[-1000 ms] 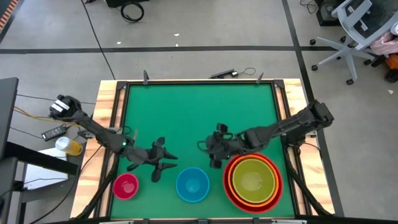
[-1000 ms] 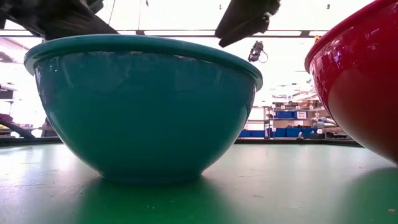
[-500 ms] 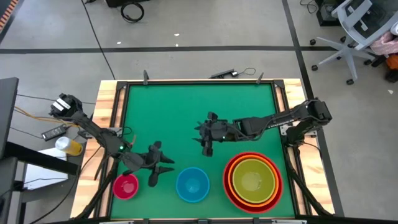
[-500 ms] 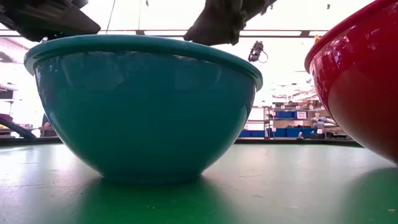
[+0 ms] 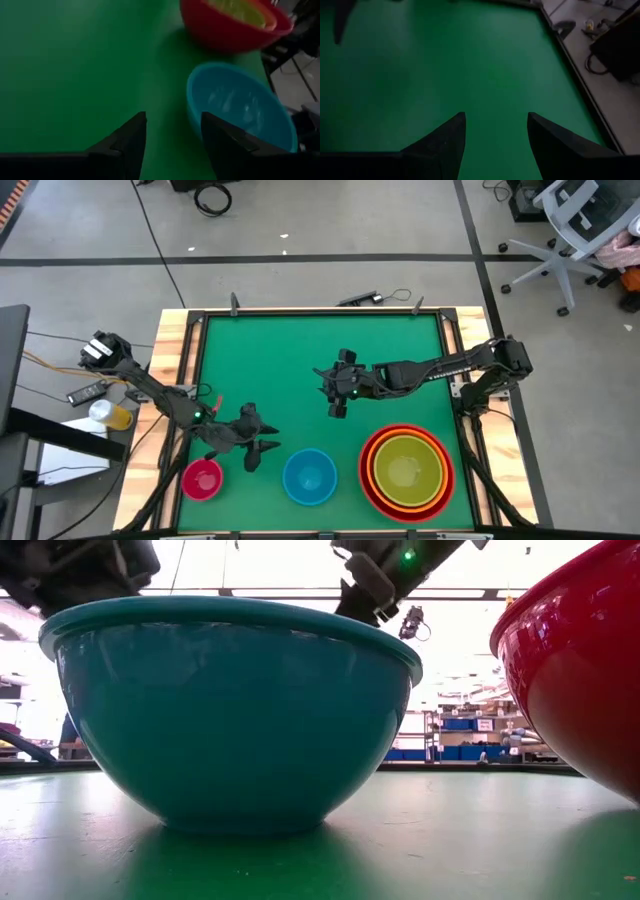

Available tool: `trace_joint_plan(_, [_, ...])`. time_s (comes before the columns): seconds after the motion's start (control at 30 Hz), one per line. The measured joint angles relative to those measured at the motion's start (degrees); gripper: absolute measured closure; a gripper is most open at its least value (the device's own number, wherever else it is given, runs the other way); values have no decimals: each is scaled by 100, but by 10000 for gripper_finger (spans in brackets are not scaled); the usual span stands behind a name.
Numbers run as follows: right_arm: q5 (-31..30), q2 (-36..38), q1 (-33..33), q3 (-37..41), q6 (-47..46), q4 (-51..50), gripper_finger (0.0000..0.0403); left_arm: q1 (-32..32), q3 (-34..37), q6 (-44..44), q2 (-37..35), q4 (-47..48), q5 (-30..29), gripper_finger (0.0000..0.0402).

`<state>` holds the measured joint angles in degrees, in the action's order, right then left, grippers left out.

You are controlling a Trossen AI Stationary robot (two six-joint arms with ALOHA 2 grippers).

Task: Nest bowls inside each other
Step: Stack the blue bowl on top of the green bowl

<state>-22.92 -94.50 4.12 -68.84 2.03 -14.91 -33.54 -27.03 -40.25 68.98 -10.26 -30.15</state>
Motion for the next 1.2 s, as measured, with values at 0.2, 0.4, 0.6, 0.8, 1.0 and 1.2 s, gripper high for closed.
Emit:
trace_joint_plan(0.2, [29, 0, -144, -2, -218, -213, 188, 173, 0, -237, 41, 142, 104, 209])
trace_joint_plan(0.4, [335, 0, -128, -4, -523, -790, 188, 323, 2, -310, 280, -214, 459, 209])
trace_joint_plan(0.6, [345, 0, -118, -3, -761, -1145, 188, 318, -2, -323, 926, -1208, 861, 209])
trace_joint_plan(0.8, [334, 0, -120, -4, -812, -1162, 188, 335, -410, -354, 1302, -1054, 947, 209])
trace_joint_plan(1.0, [334, 0, -120, -4, -812, -1188, 188, 385, -849, -448, 1490, -68, 986, 209])
trace_joint_plan(1.2, [338, -2, -120, -4, -812, -1246, 188, 453, -1123, -543, 1764, 150, 1377, 209])
